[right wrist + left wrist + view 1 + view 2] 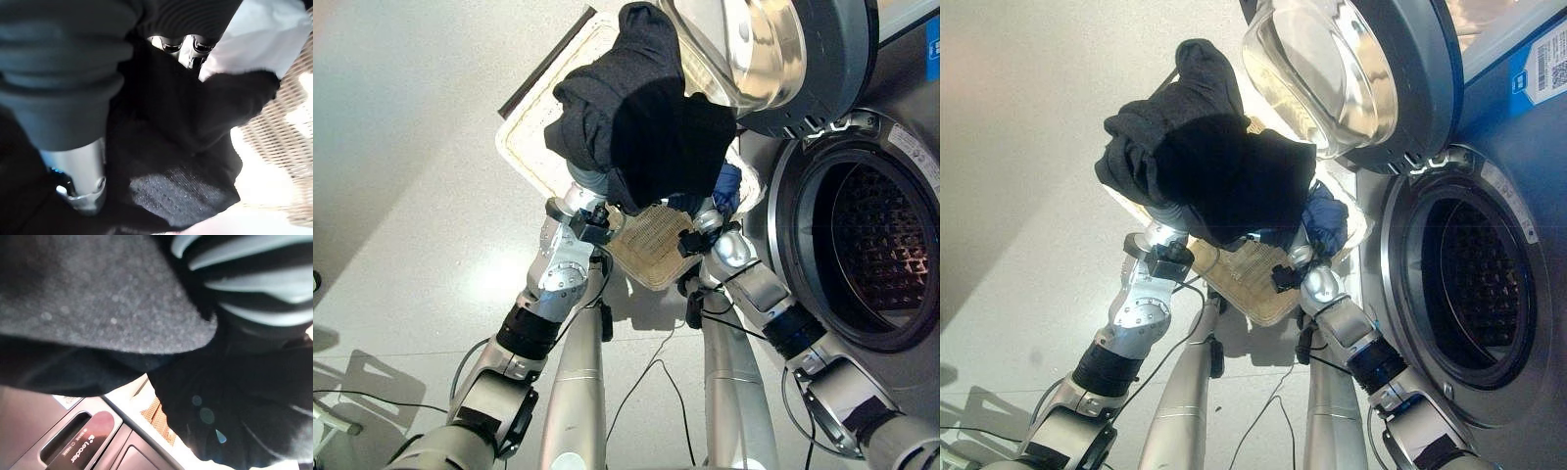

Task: Put the clothes into the washing machine.

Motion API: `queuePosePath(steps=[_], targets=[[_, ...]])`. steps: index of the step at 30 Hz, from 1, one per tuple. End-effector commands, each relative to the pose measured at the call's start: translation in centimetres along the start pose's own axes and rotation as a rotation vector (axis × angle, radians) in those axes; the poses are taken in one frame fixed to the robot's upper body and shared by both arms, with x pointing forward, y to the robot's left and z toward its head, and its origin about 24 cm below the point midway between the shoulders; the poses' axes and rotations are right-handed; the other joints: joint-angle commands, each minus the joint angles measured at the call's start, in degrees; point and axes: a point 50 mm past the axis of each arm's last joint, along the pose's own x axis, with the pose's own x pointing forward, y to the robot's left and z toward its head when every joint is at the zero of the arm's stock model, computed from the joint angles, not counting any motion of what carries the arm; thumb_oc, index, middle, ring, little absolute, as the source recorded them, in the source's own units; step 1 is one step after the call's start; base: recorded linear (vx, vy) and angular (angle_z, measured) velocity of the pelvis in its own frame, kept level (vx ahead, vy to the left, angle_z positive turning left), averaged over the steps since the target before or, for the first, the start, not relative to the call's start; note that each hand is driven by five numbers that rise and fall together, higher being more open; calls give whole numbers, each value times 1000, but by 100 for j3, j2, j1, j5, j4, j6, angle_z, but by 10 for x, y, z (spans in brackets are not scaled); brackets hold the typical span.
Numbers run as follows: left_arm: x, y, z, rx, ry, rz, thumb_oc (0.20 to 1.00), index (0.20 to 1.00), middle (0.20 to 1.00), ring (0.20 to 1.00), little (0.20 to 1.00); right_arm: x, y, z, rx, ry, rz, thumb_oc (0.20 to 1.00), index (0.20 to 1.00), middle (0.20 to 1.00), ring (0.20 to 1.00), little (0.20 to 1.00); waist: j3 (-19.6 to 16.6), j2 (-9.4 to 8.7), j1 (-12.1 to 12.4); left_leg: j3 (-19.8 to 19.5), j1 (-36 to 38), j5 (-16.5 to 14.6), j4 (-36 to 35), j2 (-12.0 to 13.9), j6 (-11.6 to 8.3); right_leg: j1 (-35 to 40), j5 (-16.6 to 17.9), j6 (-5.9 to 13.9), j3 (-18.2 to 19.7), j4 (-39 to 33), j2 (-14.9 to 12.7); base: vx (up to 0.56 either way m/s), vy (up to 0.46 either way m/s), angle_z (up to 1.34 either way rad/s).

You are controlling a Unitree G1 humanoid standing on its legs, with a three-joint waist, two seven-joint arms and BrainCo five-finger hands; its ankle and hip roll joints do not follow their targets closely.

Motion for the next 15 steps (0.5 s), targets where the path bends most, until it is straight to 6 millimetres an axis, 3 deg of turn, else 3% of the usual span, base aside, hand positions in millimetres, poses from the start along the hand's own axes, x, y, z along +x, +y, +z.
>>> queuePosePath(steps=[1, 2, 3, 4, 15], targets=[[29, -28, 14, -41, -93, -191, 200, 200, 200, 200, 200, 13, 20, 28, 88, -122, 98, 1000, 1000, 1000, 1000, 1000, -110, 58, 52, 36, -67, -748, 689, -564, 191, 395, 1466, 570, -222, -1946, 238, 0, 0, 0], [29, -28, 13, -42, -92, -192, 200, 200, 200, 200, 200, 13, 21, 28, 90, -121, 100, 846, 846, 846, 846, 846, -110, 58, 52, 36, -70, -749, 692, -565, 191, 392, 1466, 570, -223, -1945, 239, 0, 0, 0], [29, -28, 12, -54, -90, -193, 200, 200, 200, 200, 200, 15, 22, 28, 96, -117, 103, 300, 300, 300, 300, 300, -110, 63, 58, 40, -70, -745, 688, -565, 192, 393, 1468, 569, -230, -1949, 239, 0, 0, 0], [31, -28, 10, -67, -87, -195, 200, 200, 200, 200, 200, 17, 23, 29, 106, -109, 107, 200, 200, 200, 200, 200, -110, 64, 60, 41, -74, -741, 687, -570, 192, 386, 1481, 565, -236, -1959, 239, 0, 0, 0], [31, -29, -3, -87, -30, -186, 200, 200, 200, 200, 200, 22, 32, 24, 413, -49, 172, 200, 200, 200, 200, 200, -110, 78, 79, 41, -84, -697, 647, -574, 183, 368, 1531, 565, -267, -2005, 239, 0, 0, 0]])
